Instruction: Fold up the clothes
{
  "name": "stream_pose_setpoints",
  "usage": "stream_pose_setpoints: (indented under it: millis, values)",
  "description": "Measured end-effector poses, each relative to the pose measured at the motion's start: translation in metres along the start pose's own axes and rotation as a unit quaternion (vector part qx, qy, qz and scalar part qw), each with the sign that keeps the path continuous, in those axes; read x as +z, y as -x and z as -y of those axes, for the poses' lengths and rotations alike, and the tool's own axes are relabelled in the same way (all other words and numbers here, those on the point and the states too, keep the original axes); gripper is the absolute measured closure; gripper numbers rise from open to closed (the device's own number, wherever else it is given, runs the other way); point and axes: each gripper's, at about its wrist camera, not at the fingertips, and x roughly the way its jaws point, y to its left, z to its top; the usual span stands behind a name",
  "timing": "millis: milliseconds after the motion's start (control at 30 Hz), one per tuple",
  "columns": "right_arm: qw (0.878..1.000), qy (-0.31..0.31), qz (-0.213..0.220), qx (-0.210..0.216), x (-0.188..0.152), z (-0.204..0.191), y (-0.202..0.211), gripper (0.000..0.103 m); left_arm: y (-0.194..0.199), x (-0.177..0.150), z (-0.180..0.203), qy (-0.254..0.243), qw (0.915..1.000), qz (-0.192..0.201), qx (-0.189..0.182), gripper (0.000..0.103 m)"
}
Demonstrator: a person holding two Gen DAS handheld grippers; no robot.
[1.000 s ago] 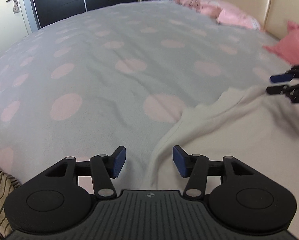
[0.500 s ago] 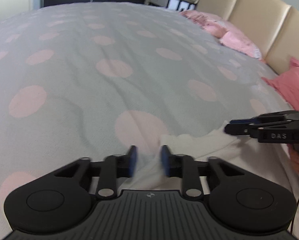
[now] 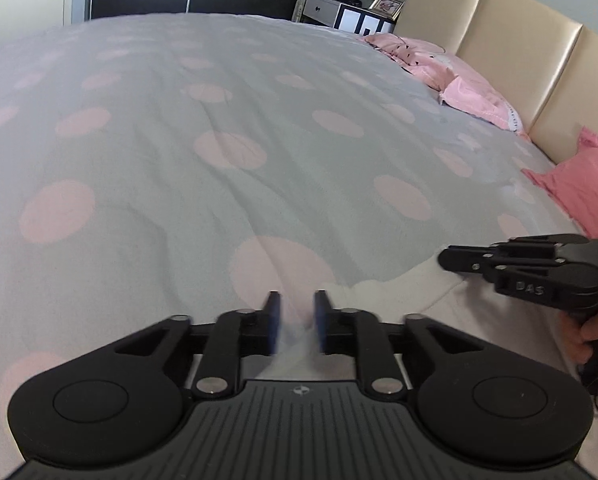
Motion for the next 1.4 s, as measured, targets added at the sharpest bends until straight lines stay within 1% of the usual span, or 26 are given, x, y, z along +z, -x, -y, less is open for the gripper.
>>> stream_pose_setpoints:
  millis: [100, 167, 200, 233, 267, 333, 367, 433, 500, 567, 633, 733, 833, 867, 900, 967, 1033, 1200, 1333, 1400]
  values:
    - [1.000, -0.011, -0.006, 0.001, -0.001, 0.002, -0.001, 0.095, 0.000, -0.003, 0.001, 0.005, 0.9998, 0.001, -0.018, 0.077]
    - [1.000, -0.021, -0.010, 0.002, 0.000, 0.004, 0.000, 0.090, -0.002, -0.002, 0.003, 0.006, 0.9998, -0.002, -0.021, 0.077]
    - [1.000, -0.027, -0.013, 0.003, 0.001, 0.005, 0.000, 0.086, -0.004, -0.002, 0.004, 0.006, 0.9997, -0.002, -0.024, 0.077]
    - [0.999, -0.034, -0.015, 0.003, 0.002, 0.007, 0.001, 0.074, -0.006, -0.002, 0.006, 0.005, 0.9995, -0.005, -0.029, 0.077]
    - [0.999, -0.036, -0.019, 0.005, 0.002, 0.008, 0.002, 0.072, -0.008, -0.002, 0.008, 0.002, 0.9994, -0.008, -0.032, 0.079]
    - [0.999, -0.035, -0.021, 0.009, 0.000, 0.009, 0.002, 0.074, -0.010, -0.005, 0.017, -0.022, 0.9994, -0.002, -0.026, 0.089]
    - [0.999, -0.032, -0.019, 0.011, -0.001, 0.009, 0.003, 0.083, -0.007, -0.005, 0.021, -0.035, 0.9991, 0.009, -0.019, 0.102]
    - [0.999, -0.026, -0.007, 0.018, -0.002, 0.008, 0.006, 0.098, 0.000, -0.004, 0.028, -0.058, 0.9974, 0.041, -0.005, 0.102]
    - [0.999, -0.021, 0.017, 0.018, -0.001, 0.007, 0.012, 0.098, 0.007, 0.002, 0.031, -0.068, 0.9955, 0.065, 0.011, 0.102]
    - [0.999, -0.015, 0.033, 0.016, 0.002, 0.004, 0.015, 0.099, 0.008, 0.007, 0.034, -0.074, 0.9942, 0.075, 0.026, 0.102]
    - [0.999, -0.007, 0.040, 0.008, 0.003, -0.001, 0.014, 0.099, 0.000, 0.007, 0.036, -0.080, 0.9939, 0.065, 0.040, 0.102]
    - [1.000, -0.001, 0.026, -0.003, 0.000, -0.004, 0.008, 0.099, -0.019, -0.001, 0.036, -0.083, 0.9941, 0.037, 0.059, 0.102]
    - [1.000, 0.005, 0.011, -0.013, -0.003, -0.006, 0.002, 0.097, -0.025, -0.007, 0.035, -0.079, 0.9942, 0.036, 0.063, 0.100]
    - [1.000, 0.007, 0.006, -0.017, -0.004, -0.007, 0.000, 0.095, -0.022, -0.006, 0.035, -0.075, 0.9945, 0.036, 0.063, 0.098]
    - [1.000, 0.009, 0.004, -0.018, -0.004, -0.008, 0.001, 0.093, -0.020, -0.005, 0.035, -0.071, 0.9948, 0.035, 0.063, 0.093]
    - [1.000, 0.010, 0.008, -0.022, -0.001, -0.007, 0.009, 0.083, -0.011, -0.002, 0.035, -0.067, 0.9950, 0.036, 0.066, 0.087]
    - [1.000, 0.012, 0.011, -0.026, 0.001, -0.005, 0.019, 0.082, 0.000, 0.000, 0.034, -0.065, 0.9946, 0.039, 0.070, 0.087]
    - [0.999, 0.026, 0.005, -0.043, 0.005, -0.003, 0.053, 0.077, 0.040, 0.002, 0.032, -0.060, 0.9944, 0.023, 0.084, 0.086]
    - [0.998, 0.033, -0.011, -0.044, 0.006, -0.007, 0.088, 0.076, 0.083, -0.006, 0.032, -0.072, 0.9914, 0.006, 0.110, 0.085]
    - [0.998, 0.036, -0.025, -0.045, 0.003, -0.011, 0.108, 0.074, 0.107, -0.012, 0.034, -0.067, 0.9904, -0.005, 0.121, 0.085]
